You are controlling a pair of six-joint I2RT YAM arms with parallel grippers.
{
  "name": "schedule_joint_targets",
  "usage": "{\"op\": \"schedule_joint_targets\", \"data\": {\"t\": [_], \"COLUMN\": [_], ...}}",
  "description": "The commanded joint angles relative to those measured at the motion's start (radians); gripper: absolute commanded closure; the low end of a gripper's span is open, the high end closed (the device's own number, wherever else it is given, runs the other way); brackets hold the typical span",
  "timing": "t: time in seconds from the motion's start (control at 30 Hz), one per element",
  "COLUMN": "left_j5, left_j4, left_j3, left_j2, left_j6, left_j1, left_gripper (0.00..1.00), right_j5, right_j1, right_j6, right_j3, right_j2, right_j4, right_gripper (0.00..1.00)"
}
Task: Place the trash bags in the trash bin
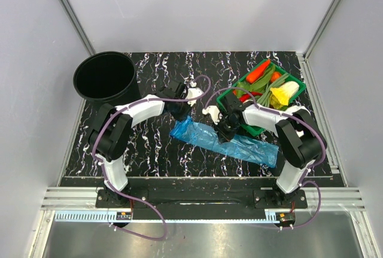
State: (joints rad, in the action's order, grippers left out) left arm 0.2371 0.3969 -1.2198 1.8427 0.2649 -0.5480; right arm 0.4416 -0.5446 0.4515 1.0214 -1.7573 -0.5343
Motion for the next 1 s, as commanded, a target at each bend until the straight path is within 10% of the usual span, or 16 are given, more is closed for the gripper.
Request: {"op": "schedule_joint_targets", "data": {"t": [0.0,0.7,0.97], "left_j5": [0.03,-0.127,0.174], "left_j4": [0.014,0.023,0.097], "left_j3": [0.003,0.062,0.023], "left_j2": [-0.01,-0.072,-0.163], "left_j6": [0.017,0.043,0.002], "left_j1": [0.019,0.085,0.085], "left_gripper": [1.0,0.92,0.5], "right_j5": [-0.132,-0.359,-0.348], "right_j1": [-0.009,-0.009,-0.009], "right_j6": [0.07,0.128,0.115], "right_j3": [-0.058,-0.201,-0.179], "right_j2": [0.021,0.093,0.073], "right_j4": [0.059,0.051,0.04], "right_gripper": [0.95,1.0,1.0]}}
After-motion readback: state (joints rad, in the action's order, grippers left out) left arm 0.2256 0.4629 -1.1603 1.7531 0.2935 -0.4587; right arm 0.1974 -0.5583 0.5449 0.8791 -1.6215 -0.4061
